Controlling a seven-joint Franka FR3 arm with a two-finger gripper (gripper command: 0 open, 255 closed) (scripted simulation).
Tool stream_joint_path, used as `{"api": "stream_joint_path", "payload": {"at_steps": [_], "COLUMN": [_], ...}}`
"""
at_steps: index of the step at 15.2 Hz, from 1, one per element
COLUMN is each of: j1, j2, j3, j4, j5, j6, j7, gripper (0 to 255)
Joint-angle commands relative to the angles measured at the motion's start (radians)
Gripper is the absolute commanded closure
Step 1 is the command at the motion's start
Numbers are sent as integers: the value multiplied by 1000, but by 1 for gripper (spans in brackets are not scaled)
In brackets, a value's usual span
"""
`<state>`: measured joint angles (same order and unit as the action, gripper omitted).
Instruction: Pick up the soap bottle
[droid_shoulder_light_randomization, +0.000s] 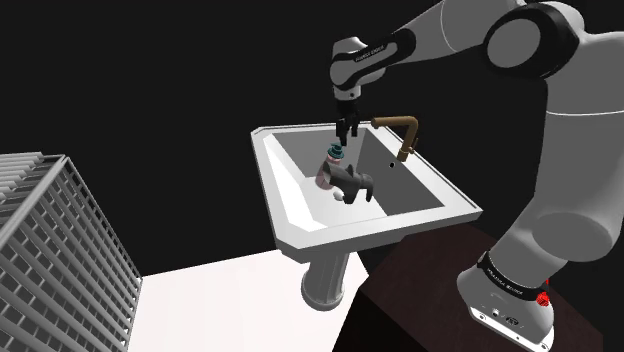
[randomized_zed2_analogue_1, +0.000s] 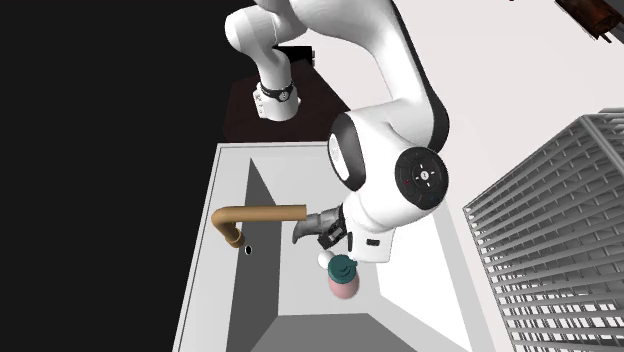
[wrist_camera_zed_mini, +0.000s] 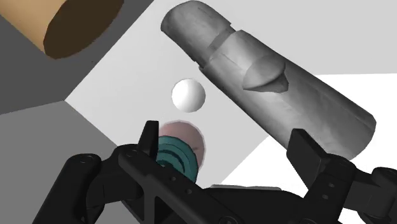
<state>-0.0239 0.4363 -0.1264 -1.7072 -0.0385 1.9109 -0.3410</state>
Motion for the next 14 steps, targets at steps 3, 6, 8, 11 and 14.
{"api": "stream_joint_path", "payload": {"at_steps": [3,6,8,11,14], "j1": [-14,-24,-31,-34,-35], "j2": [180,325,435,496,517], "j3": [6,11,14,16,17], "j4": [194,376,525,588,585], "j5": [-2,-5,-7,-8,-7], "j6": [-22,-65,-108,-112,-88], "j7": [-36,-58,-72,-77,-74], "gripper": [0,0,0,0,0]}}
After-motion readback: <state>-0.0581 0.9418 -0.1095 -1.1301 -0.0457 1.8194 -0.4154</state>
